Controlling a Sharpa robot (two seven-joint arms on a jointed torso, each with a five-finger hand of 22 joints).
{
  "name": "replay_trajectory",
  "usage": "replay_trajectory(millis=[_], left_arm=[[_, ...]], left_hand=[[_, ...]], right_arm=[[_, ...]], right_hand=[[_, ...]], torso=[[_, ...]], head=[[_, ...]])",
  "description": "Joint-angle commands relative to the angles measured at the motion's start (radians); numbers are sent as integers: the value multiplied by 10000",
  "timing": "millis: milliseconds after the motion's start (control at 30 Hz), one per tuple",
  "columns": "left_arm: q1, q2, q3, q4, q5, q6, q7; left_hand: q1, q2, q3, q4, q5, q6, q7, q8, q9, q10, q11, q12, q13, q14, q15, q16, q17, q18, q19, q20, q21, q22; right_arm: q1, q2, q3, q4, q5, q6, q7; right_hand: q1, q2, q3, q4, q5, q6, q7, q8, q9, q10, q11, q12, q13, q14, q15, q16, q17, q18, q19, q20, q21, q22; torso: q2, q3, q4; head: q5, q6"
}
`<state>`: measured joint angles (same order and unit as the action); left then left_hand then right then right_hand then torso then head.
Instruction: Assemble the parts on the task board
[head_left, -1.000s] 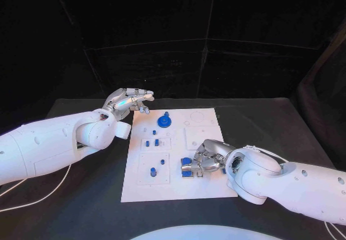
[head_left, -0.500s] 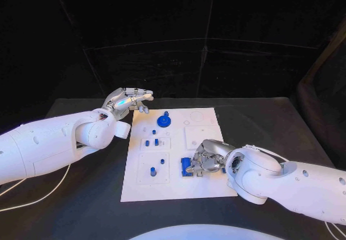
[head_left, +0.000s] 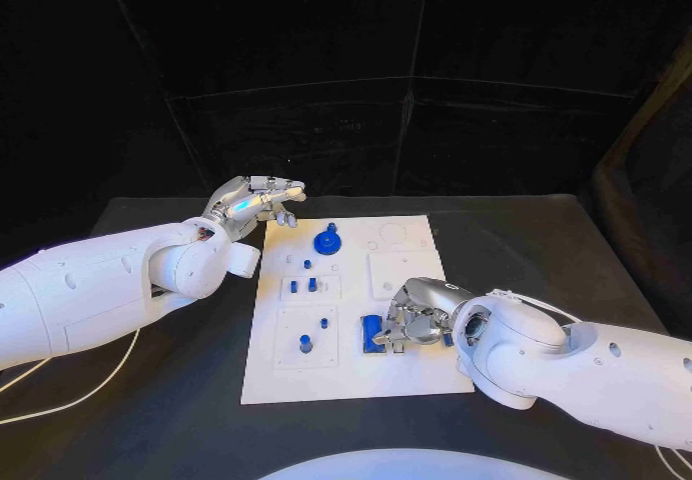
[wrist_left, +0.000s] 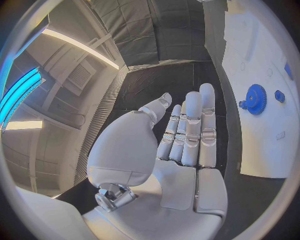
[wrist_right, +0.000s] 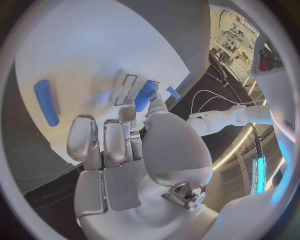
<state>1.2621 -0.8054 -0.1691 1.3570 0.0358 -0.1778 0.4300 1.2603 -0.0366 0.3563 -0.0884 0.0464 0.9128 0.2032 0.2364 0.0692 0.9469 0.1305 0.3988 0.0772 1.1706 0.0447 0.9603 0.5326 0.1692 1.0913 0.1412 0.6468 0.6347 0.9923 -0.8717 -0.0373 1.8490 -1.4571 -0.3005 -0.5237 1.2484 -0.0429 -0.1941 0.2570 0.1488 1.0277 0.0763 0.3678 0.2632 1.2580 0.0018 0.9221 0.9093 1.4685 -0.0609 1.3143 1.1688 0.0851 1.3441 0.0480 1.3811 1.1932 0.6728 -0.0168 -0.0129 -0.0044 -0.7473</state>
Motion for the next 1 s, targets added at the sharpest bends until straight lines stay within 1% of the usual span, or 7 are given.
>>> replay_trajectory(millis=[33, 100, 200, 333, 500, 733, 1000], left_arm=[[13, -6, 8, 12, 21, 120, 25], [13, -13, 8, 12, 21, 119, 23], [13, -20, 7, 7, 21, 117, 21], [12, -6, 6, -4, 21, 121, 21], [12, 20, 4, -10, 21, 130, 13], [1, 66, 2, -33, 21, 146, 7], [-13, 80, 1, -44, 21, 170, -11]], left_hand=[[60, 63, -55, -14, 28, -39, 0, 34, 2, -69, 5, 49, 14, -75, 4, 22, -16, 138, 36, 41, -66, -9], [60, 63, -55, -14, 28, -39, 0, 34, 2, -69, 5, 49, 14, -75, 4, 22, -16, 138, 36, 41, -66, -9], [60, 63, -55, -14, 28, -39, 0, 34, 2, -69, 5, 49, 14, -75, 4, 22, -16, 138, 36, 41, -66, -9], [60, 63, -55, -14, 28, -39, 0, 34, 2, -69, 5, 49, 14, -75, 4, 22, -16, 138, 36, 41, -66, -9], [60, 63, -55, -14, 28, -39, 0, 34, 2, -69, 5, 49, 14, -75, 4, 22, -16, 138, 36, 41, -66, -9], [74, 71, -57, -22, 28, -44, 0, 42, 2, -77, 5, 59, 14, -79, 4, 25, -21, 138, 39, 41, -71, -13], [74, 71, -57, -22, 28, -44, 0, 42, 2, -77, 5, 59, 14, -79, 4, 25, -21, 138, 39, 41, -71, -13]], right_arm=[[11, -177, 3, 134, 104, -541, 522], [13, -416, 4, 272, 272, -814, 766], [36, -965, 11, 587, 541, -1171, 1056], [218, -1570, 17, 757, 622, -1166, 1136], [371, -2226, 17, 801, 420, -331, 852], [413, -2484, 11, 623, -82, 373, 455], [411, -2431, 6, 384, -549, 861, 264]], right_hand=[[-187, -23, -111, 237, 50, -138, 25, 26, 11, 14, 16, -19, 11, 317, -27, -25, 30, -40, 59, 12, -21, -23], [-244, -40, -158, 316, 74, -347, 81, -66, -23, -13, 55, -24, 24, 327, -3, 1, 82, -42, 60, 23, -21, -20], [-6, 162, -92, 264, 276, -1061, 311, -478, -200, 84, 234, 237, 308, 369, 127, 141, 313, -61, 85, 121, 2, 32], [385, 293, -39, 139, 427, -1009, 330, -498, -236, 123, 262, 348, 439, 387, 176, 221, 450, -65, 119, 189, 39, 103], [783, 426, -44, -8, 1043, -755, 277, -470, -265, 156, 211, 374, 509, 403, 140, 302, 596, -86, 191, 175, 111, 237], [704, 474, -162, 99, 915, -657, 259, -468, -284, 179, 202, 374, 532, 399, 136, 303, 617, -91, 200, 170, 123, 264], [664, 480, -272, 182, 945, -492, 215, -397, -259, 85, 172, 179, 378, 364, 117, 207, 507, -67, 130, 157, 63, 160]], torso=[[6, 9, 6], [-1, 7, 0], [-8, -1, -12], [-7, 0, -25], [4, -2, -15], [-15, 28, -67], [-29, -6, 0]], head=[[11, 8], [11, 3], [-29, 3], [-115, 33], [-185, 48], [-265, 63], [-364, 72]])
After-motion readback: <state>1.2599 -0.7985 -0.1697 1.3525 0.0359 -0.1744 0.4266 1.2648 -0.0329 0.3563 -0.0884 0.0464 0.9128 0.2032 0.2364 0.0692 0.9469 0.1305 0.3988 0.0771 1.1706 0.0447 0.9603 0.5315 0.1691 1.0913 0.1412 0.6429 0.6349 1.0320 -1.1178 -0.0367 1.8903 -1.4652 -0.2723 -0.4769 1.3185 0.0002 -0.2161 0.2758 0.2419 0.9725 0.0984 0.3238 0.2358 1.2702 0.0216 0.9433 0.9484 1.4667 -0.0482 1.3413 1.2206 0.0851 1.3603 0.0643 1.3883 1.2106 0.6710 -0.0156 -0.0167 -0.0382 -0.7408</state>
